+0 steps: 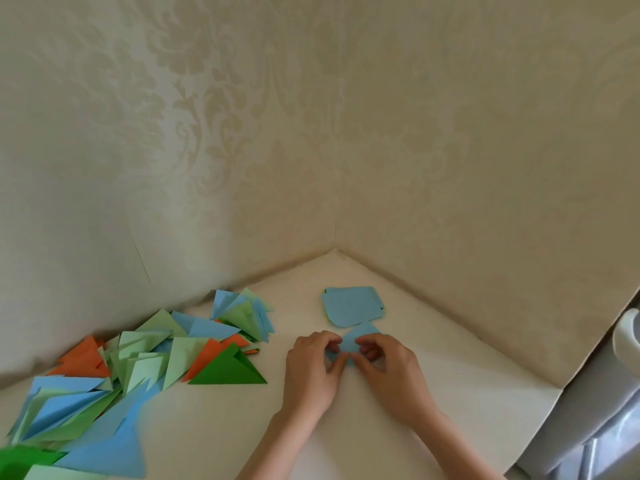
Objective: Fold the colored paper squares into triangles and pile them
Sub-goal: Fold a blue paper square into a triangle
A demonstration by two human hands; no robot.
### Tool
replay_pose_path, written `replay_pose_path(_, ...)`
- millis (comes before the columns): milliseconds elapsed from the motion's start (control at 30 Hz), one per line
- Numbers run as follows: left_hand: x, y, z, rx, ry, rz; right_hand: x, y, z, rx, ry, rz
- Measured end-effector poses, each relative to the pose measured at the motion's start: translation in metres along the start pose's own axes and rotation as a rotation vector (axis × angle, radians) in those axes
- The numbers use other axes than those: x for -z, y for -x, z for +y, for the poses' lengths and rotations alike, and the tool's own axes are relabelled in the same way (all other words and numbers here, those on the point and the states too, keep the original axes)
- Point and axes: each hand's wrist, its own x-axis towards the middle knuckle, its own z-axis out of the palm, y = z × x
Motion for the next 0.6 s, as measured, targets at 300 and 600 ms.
replay_pose_path(300,-0.003,-0.003,-0.002,0.058,0.003,-0.009,-0.007,-0.002,-0.004,-0.071,0.063,0.018)
replay_pose_path(600,0.003,-0.002,-0.008,0.039,0.054,-0.045,0.007,-0.012,-0.002,-0.157,-0.02,-0.105)
